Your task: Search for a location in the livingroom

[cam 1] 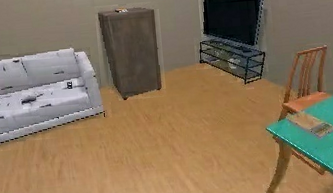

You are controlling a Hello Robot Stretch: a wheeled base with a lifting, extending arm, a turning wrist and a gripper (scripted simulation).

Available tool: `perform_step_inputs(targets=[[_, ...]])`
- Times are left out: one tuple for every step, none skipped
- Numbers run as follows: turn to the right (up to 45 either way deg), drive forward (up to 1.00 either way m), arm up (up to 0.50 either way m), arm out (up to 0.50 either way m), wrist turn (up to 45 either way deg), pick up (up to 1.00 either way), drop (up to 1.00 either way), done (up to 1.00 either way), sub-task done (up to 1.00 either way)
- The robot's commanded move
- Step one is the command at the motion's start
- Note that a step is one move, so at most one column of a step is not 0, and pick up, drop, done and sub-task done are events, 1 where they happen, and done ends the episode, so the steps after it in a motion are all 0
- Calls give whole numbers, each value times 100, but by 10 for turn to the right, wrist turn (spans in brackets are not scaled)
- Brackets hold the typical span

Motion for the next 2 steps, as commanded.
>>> perform_step_inputs(targets=[[0,45,0,0,0,0,0,0,0],[0,100,0,0,0,0,0,0,0]])
